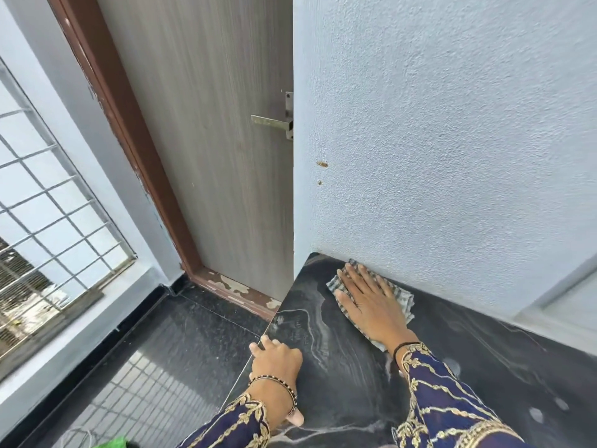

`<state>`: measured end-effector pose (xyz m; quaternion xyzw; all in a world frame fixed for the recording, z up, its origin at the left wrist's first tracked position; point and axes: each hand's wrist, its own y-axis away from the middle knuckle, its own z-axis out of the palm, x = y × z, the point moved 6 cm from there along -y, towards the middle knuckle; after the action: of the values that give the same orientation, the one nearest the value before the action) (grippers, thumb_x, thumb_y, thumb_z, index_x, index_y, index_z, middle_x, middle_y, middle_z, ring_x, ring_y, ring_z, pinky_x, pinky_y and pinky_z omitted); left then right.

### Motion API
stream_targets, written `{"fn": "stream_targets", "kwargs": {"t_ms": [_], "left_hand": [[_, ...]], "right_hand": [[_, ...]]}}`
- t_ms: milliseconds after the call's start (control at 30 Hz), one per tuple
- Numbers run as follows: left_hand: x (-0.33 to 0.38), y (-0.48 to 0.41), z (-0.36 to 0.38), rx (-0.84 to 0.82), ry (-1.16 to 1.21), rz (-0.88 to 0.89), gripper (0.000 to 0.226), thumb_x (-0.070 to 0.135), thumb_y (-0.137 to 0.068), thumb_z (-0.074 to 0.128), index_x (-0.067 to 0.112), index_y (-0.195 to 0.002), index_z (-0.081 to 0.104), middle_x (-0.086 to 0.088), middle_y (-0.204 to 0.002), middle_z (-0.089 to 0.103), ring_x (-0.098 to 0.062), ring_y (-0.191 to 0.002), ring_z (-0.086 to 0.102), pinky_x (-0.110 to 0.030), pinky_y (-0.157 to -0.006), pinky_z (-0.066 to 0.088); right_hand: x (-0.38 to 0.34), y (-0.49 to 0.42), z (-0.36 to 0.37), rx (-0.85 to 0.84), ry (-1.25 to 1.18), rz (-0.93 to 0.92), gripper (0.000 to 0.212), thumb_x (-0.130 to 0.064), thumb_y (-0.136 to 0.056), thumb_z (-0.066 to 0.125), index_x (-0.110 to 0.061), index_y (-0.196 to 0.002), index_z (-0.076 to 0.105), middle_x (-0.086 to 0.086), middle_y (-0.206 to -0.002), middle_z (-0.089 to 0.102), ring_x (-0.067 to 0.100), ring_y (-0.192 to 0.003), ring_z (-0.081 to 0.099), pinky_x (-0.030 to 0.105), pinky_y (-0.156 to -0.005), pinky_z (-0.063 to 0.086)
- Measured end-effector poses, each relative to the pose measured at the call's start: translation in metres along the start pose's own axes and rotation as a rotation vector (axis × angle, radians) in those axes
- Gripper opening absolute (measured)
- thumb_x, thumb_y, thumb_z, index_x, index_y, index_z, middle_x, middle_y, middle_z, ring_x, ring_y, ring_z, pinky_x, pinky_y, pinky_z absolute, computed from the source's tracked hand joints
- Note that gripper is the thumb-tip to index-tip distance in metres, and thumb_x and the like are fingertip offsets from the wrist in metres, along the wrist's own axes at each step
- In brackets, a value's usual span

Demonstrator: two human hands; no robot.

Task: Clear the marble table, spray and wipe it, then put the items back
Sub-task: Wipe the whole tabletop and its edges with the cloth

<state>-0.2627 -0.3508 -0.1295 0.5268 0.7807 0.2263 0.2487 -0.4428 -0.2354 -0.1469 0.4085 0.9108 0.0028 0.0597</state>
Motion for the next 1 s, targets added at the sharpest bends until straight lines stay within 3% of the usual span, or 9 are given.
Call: {"fn": "stream_targets", "kwargs": {"t_ms": [167, 333, 433, 533, 600, 667, 800, 900, 1000], "left_hand": [[-0.002, 0.003, -0.005, 0.032, 0.011, 0.010, 0.096, 0.043, -0.058, 0.087, 0.002, -0.132, 0.044, -0.023, -0.141, 0.045, -0.045, -0.141, 0.023, -0.058, -0.114, 0.024], [-0.004, 0.013, -0.006, 0.074, 0.049, 0.045, 0.087, 0.041, -0.060, 0.088, 0.007, -0.129, 0.047, -0.015, -0.135, 0.051, -0.040, -0.136, 0.034, -0.056, -0.112, 0.030], [-0.004, 0.028, -0.003, 0.124, 0.081, 0.092, 0.086, 0.045, -0.064, 0.083, 0.008, -0.130, 0.044, -0.015, -0.136, 0.046, -0.039, -0.135, 0.035, -0.050, -0.111, 0.034], [-0.008, 0.054, 0.020, 0.254, 0.246, 0.181, 0.060, 0.036, -0.081, 0.067, 0.005, -0.128, 0.047, -0.017, -0.142, 0.035, -0.033, -0.135, 0.036, -0.041, -0.110, 0.038], [-0.015, 0.079, 0.049, 0.257, 0.330, 0.218, 0.063, 0.037, -0.085, 0.054, 0.003, -0.136, 0.041, -0.016, -0.154, 0.023, -0.029, -0.144, 0.023, -0.040, -0.117, 0.028], [-0.030, 0.115, 0.077, 0.231, 0.364, 0.203, 0.076, 0.045, -0.082, 0.051, 0.006, -0.144, 0.030, -0.010, -0.159, 0.016, -0.025, -0.148, 0.013, -0.039, -0.120, 0.019], [-0.050, 0.178, 0.109, 0.266, 0.516, 0.197, 0.066, 0.036, -0.086, 0.050, 0.009, -0.144, 0.032, -0.004, -0.157, 0.026, -0.018, -0.146, 0.019, -0.031, -0.117, 0.020], [-0.046, 0.208, 0.124, 0.303, 0.441, 0.253, 0.054, 0.028, -0.090, 0.043, 0.013, -0.142, 0.035, -0.002, -0.153, 0.033, -0.017, -0.145, 0.023, -0.031, -0.117, 0.020], [-0.036, 0.225, 0.131, 0.319, 0.312, 0.311, 0.054, 0.027, -0.094, 0.036, 0.016, -0.146, 0.030, 0.000, -0.156, 0.029, -0.016, -0.148, 0.015, -0.038, -0.121, 0.009]], "right_hand": [[-0.023, 0.022, 0.006, 0.004, 0.019, -0.062, 0.063, -0.067, -0.101, 0.010, -0.041, -0.158, -0.003, -0.013, -0.165, -0.014, 0.015, -0.154, -0.017, 0.041, -0.126, -0.011], [-0.062, 0.072, 0.016, 0.075, 0.003, -0.142, 0.062, -0.068, -0.103, 0.015, -0.041, -0.159, 0.017, -0.012, -0.168, 0.011, 0.015, -0.156, 0.000, 0.041, -0.122, -0.003], [-0.092, 0.112, 0.019, 0.078, -0.038, -0.191, 0.063, -0.070, -0.102, 0.014, -0.042, -0.158, 0.020, -0.015, -0.168, 0.008, 0.011, -0.156, -0.002, 0.039, -0.123, -0.004], [-0.123, 0.158, 0.020, 0.079, -0.056, -0.198, 0.058, -0.064, -0.105, 0.019, -0.040, -0.157, 0.028, -0.015, -0.166, 0.015, 0.012, -0.156, 0.007, 0.038, -0.122, 0.002], [-0.141, 0.190, 0.023, 0.093, -0.034, -0.198, 0.055, -0.060, -0.106, 0.021, -0.038, -0.155, 0.033, -0.011, -0.164, 0.027, 0.015, -0.154, 0.020, 0.040, -0.120, 0.010], [-0.161, 0.224, 0.029, 0.075, -0.035, -0.241, 0.055, -0.060, -0.106, 0.019, -0.039, -0.156, 0.030, -0.010, -0.165, 0.027, 0.016, -0.154, 0.019, 0.043, -0.119, 0.011], [-0.207, 0.290, 0.036, 0.033, -0.047, -0.292, 0.052, -0.059, -0.107, 0.026, -0.039, -0.153, 0.036, -0.011, -0.165, 0.027, 0.016, -0.155, 0.017, 0.044, -0.119, 0.012], [-0.233, 0.333, 0.045, -0.018, -0.050, -0.359, 0.049, -0.058, -0.107, 0.027, -0.038, -0.143, 0.052, -0.013, -0.163, 0.032, 0.014, -0.156, 0.013, 0.044, -0.121, 0.010], [-0.248, 0.373, 0.052, -0.102, -0.056, -0.419, 0.054, -0.061, -0.106, 0.018, -0.041, -0.151, 0.040, -0.013, -0.164, 0.031, 0.014, -0.157, 0.002, 0.044, -0.123, -0.003]]}}
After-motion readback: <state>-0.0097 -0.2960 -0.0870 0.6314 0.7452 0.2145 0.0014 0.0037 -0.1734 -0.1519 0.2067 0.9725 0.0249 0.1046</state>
